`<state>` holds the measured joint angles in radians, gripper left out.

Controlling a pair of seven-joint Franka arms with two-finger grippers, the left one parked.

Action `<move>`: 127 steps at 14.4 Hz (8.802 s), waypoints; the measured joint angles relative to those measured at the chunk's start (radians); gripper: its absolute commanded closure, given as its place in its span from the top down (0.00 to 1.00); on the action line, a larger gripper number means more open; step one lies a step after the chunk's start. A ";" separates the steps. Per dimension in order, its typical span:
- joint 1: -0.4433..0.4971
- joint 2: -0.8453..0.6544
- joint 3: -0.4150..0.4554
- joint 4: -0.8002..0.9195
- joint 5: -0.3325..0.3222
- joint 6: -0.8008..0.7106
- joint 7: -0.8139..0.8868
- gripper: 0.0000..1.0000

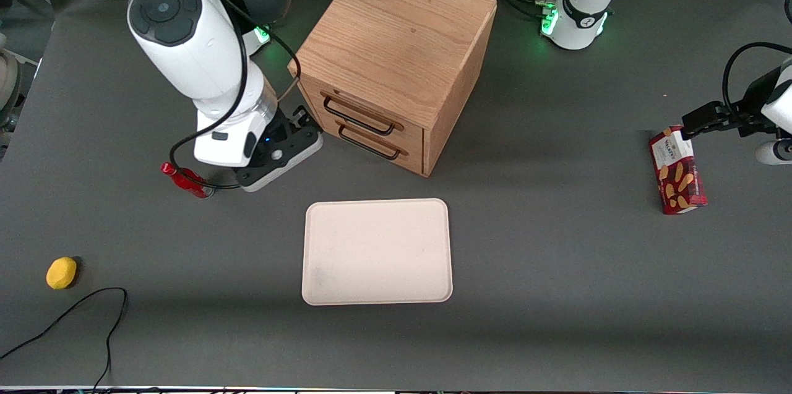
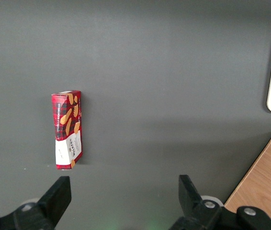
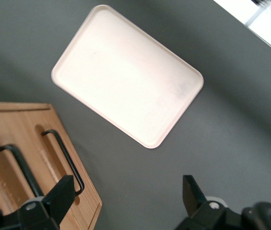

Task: Open upper drawer

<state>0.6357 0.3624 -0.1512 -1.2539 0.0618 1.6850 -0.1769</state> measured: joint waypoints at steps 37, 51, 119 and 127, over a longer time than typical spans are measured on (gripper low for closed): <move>0.103 -0.122 -0.012 -0.306 0.160 0.041 -0.356 1.00; 0.105 -0.123 0.025 -0.484 0.163 0.264 -0.367 1.00; -0.049 0.096 0.046 -0.283 0.116 0.259 -0.460 1.00; -0.084 0.136 0.044 -0.218 0.116 0.231 -0.504 1.00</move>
<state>0.5512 0.4986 -0.1069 -1.4715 0.1779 1.9162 -0.6805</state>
